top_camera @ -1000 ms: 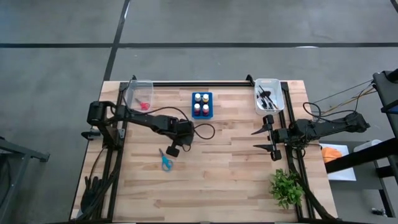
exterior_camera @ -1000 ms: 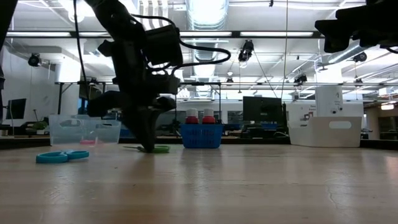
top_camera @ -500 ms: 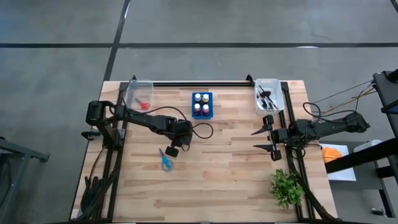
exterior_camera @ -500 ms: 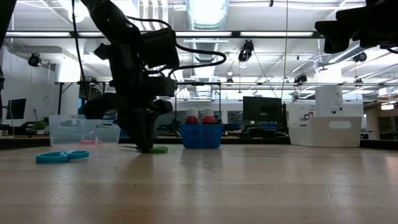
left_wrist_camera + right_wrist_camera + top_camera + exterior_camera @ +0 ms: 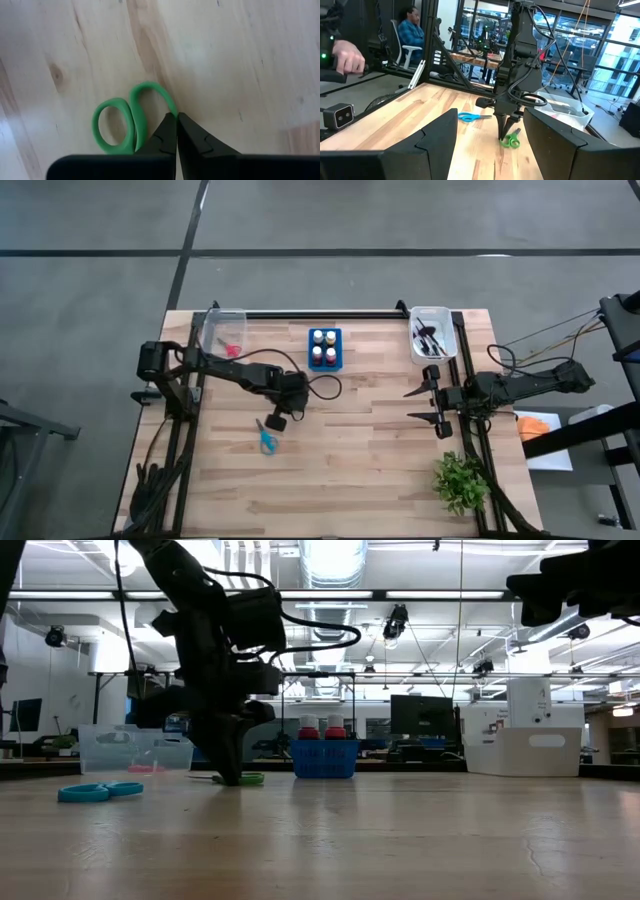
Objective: Pick & Place Paint Supplies
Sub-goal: Put the green scissors into the transparent bin
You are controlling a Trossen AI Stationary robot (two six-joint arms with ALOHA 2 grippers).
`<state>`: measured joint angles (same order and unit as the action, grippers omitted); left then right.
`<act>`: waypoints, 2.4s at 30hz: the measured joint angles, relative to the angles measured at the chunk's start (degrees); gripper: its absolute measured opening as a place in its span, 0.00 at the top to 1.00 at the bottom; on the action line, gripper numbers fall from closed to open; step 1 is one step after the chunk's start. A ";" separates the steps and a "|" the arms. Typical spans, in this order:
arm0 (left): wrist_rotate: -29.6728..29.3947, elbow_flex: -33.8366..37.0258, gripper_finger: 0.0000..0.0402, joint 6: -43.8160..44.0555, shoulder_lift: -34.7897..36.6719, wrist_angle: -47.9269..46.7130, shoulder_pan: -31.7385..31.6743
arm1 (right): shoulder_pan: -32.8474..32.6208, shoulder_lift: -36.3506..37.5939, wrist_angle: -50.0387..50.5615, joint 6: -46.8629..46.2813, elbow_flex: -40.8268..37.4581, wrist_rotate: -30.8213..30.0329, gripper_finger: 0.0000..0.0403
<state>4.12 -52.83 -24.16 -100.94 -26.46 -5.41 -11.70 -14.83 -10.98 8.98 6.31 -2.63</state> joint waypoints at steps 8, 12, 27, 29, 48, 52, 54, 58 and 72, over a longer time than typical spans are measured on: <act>-2.14 0.33 1.00 0.22 4.93 -3.05 0.06 | -0.02 0.00 0.13 -0.01 0.00 0.00 0.44; -2.84 0.93 1.00 0.46 6.49 -2.73 0.06 | -0.02 0.04 0.18 -0.03 0.00 0.00 0.44; -12.20 0.89 1.00 2.12 10.74 -2.12 -0.09 | -0.02 0.00 0.31 -0.12 0.00 0.00 0.44; -10.96 0.89 1.00 2.10 11.08 -2.12 -0.07 | -0.02 0.00 0.29 -0.31 0.00 -0.02 0.44; -2.56 10.20 1.00 -3.72 11.03 8.45 0.17 | -0.02 0.00 0.29 -0.25 0.00 -0.02 0.44; -2.17 10.20 1.00 -4.19 11.03 7.19 1.09 | -0.02 0.00 0.57 -0.25 0.00 -0.02 0.44; -1.69 10.20 0.99 -4.44 11.03 6.65 1.81 | -0.02 0.00 0.59 -0.25 0.00 -0.02 0.44; -3.05 11.00 0.92 -3.35 11.03 6.98 3.34 | -0.02 0.00 0.64 -0.43 0.00 0.00 0.44; -7.10 11.25 0.69 -3.96 9.32 8.27 6.12 | 0.01 -0.76 0.97 -0.45 -0.24 0.02 0.44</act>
<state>-2.98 -41.58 -28.12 -91.61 -18.20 0.71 -11.69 -15.59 -10.02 8.53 6.07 -2.61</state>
